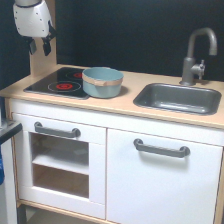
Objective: Place the pot in the sink
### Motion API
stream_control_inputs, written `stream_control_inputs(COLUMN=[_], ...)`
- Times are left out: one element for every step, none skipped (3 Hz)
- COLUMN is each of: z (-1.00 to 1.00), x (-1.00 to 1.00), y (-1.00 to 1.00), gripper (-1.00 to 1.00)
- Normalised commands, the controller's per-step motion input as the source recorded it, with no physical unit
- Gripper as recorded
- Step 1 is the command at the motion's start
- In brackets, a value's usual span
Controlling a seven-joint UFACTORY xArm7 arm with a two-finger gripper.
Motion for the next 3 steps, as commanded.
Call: stream_control_inputs(z=[-0.05, -0.04, -0.04], x=[0.19, 0.20, 0.25], y=[-0.10, -0.11, -0.11], gripper=[1.00, 1.00, 1.00])
